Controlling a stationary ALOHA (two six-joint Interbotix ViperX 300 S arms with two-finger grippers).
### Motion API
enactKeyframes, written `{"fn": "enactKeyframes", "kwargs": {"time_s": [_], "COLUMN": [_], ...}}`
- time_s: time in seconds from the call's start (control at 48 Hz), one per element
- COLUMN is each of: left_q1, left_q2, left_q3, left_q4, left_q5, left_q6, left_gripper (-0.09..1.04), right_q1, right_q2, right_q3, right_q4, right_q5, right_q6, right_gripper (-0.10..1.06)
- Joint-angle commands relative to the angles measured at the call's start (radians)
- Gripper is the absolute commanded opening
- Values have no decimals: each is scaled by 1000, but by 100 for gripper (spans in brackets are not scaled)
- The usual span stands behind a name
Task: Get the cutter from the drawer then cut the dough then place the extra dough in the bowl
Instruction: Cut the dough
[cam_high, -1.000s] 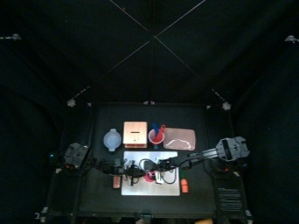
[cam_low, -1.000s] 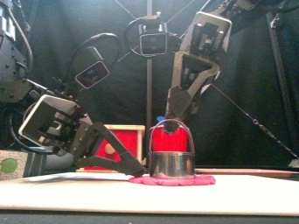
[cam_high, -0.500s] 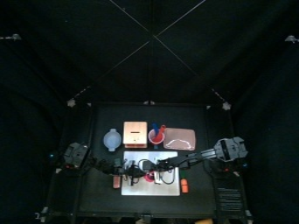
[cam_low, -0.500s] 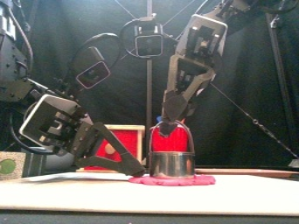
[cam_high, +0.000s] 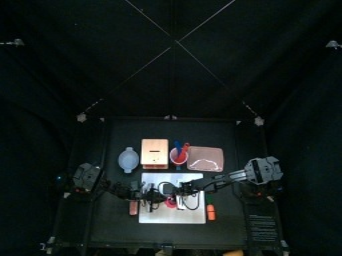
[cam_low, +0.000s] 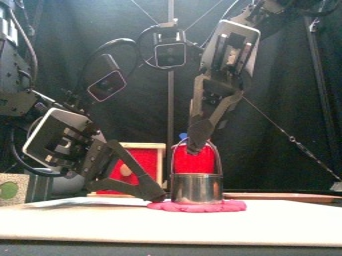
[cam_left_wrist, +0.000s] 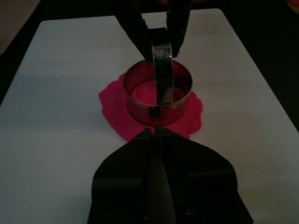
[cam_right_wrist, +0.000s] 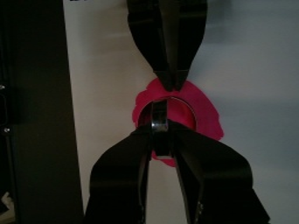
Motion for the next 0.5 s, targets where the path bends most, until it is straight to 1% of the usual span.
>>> {"fn": "enactKeyframes", "kwargs": {"time_s": [0.021, 0.083, 0.167, 0.312, 0.5], "left_q1": [5, 3, 3, 5, 5], "left_q2": [-18, -20, -21, -26, -26], "left_q3": [-5, -3, -3, -3, -3], "left_q4": [-9, -11, -11, -12, -12], "left_q5": [5, 9, 14, 17, 18], "left_q6": [-2, -2, -2, -2, -2], "left_gripper": [56, 56, 56, 56, 56], "right_q1": [-5, -5, -5, -5, -8], "right_q2": [-23, -25, -26, -37, -71], "right_q3": [-26, -28, -31, -41, -72], "right_q4": [-6, -14, -17, -18, -20], "right_q5": [-2, -2, -2, 20, 97], "right_q6": [0, 2, 2, 2, 0], "right_gripper": [55, 51, 49, 49, 49]}}
